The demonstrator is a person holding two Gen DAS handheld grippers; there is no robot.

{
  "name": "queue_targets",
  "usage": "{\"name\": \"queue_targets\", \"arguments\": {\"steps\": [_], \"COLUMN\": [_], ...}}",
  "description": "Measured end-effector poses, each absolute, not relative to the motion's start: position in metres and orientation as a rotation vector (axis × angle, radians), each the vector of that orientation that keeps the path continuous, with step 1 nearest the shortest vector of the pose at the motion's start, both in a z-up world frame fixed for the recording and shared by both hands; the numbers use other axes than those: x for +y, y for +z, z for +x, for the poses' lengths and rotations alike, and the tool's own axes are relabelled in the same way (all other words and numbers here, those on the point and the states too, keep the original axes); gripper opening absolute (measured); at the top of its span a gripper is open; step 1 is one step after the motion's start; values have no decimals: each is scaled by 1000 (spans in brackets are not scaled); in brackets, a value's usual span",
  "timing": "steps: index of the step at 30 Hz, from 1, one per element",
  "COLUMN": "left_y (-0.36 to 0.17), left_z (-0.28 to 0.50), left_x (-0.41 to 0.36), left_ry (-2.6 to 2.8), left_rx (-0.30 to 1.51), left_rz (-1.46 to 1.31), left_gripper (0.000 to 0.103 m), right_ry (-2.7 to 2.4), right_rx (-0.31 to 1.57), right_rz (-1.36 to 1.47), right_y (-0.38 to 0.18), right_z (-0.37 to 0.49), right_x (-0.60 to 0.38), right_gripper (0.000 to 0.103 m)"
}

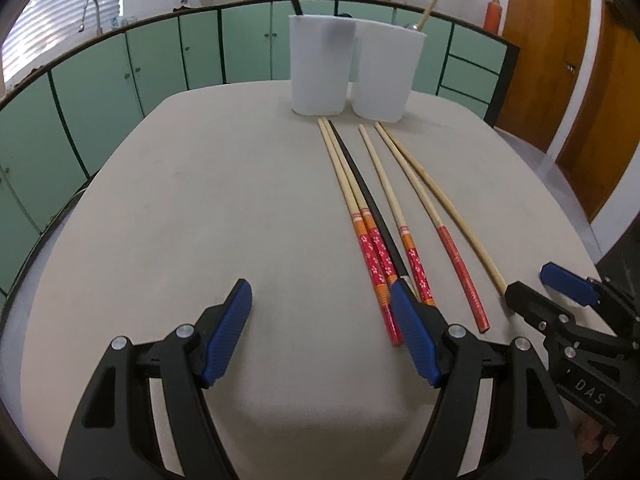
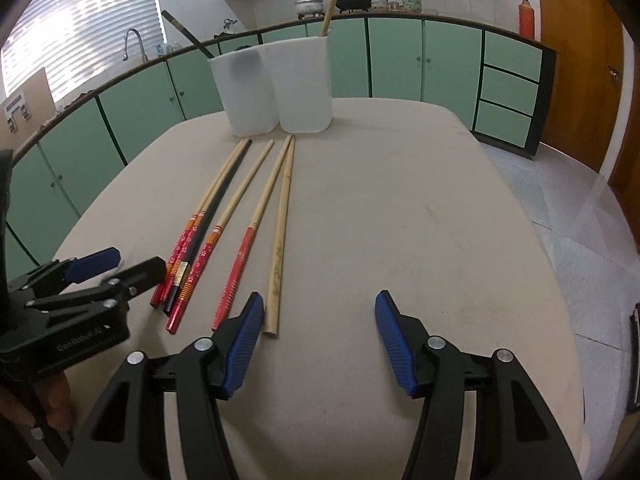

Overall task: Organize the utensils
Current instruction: 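Position the left tool over a red-patterned chopstick while the right aligns over a plain wooden one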

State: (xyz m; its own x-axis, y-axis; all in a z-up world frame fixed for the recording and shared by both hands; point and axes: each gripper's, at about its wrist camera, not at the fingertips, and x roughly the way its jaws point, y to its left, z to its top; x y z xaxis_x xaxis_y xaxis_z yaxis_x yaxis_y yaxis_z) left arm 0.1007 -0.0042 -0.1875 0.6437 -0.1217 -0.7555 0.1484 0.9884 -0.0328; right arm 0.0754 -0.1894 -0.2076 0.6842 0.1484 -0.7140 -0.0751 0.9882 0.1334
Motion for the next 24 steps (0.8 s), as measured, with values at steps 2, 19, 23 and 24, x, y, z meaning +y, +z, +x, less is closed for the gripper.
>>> {"name": "queue_targets", "arguments": {"steps": [2, 19, 23, 24], "left_y": [-189, -188, -187, -186], "left_z": [103, 105, 106, 105], "left_x": [-6, 1, 7, 8], "left_ry": [-150, -61, -55, -55], "left_rx": [870, 869, 866, 863], "left_rz": [43, 15, -2, -5], "left_gripper": [70, 62, 61, 61], "right_ry": [127, 150, 157, 158], "right_rx": [805, 789, 790, 790], "right_rz": [98, 80, 71, 71], "right_y": [-207, -205, -204, -204], "right_z": [75, 71, 71, 70], "right_x": [-190, -185, -184, -184], "right_gripper": [57, 57, 57, 57]}}
